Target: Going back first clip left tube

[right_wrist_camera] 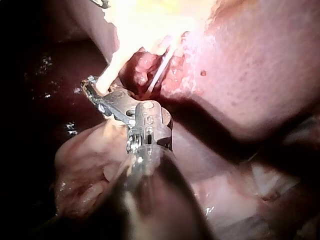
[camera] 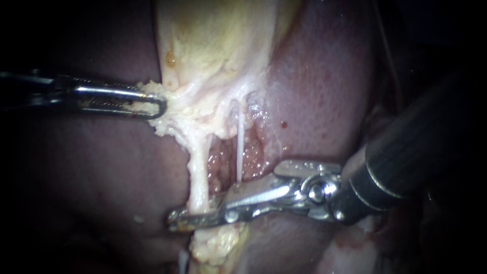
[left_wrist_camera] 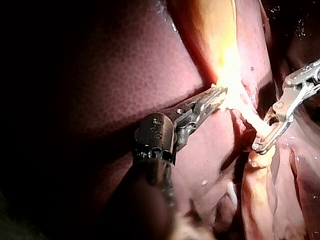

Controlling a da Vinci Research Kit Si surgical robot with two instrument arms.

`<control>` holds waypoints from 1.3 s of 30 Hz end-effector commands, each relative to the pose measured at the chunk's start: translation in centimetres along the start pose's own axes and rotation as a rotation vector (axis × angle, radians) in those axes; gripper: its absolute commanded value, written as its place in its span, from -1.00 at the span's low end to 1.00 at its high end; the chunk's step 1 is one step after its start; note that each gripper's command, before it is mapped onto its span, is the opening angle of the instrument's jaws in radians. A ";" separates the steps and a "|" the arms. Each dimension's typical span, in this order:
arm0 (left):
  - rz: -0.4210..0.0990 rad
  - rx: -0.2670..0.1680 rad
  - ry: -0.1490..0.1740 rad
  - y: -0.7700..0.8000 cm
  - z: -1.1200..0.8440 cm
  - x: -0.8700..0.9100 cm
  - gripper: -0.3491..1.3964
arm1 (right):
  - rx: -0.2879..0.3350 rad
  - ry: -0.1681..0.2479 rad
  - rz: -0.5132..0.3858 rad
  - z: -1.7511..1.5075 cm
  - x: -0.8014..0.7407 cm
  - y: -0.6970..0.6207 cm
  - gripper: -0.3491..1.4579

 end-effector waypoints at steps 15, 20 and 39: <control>0.000 0.000 0.000 0.00 -0.01 0.00 -1.00 | 0.043 0.047 -0.136 0.26 -0.18 0.14 -0.07; 0.000 0.000 0.000 0.00 -0.01 0.00 -1.00 | 0.033 0.051 -0.203 0.26 -0.21 0.36 -0.06; 0.000 -0.001 -0.001 0.00 -0.02 0.00 -1.00 | -0.100 0.106 -0.489 -0.29 -0.34 0.65 -0.06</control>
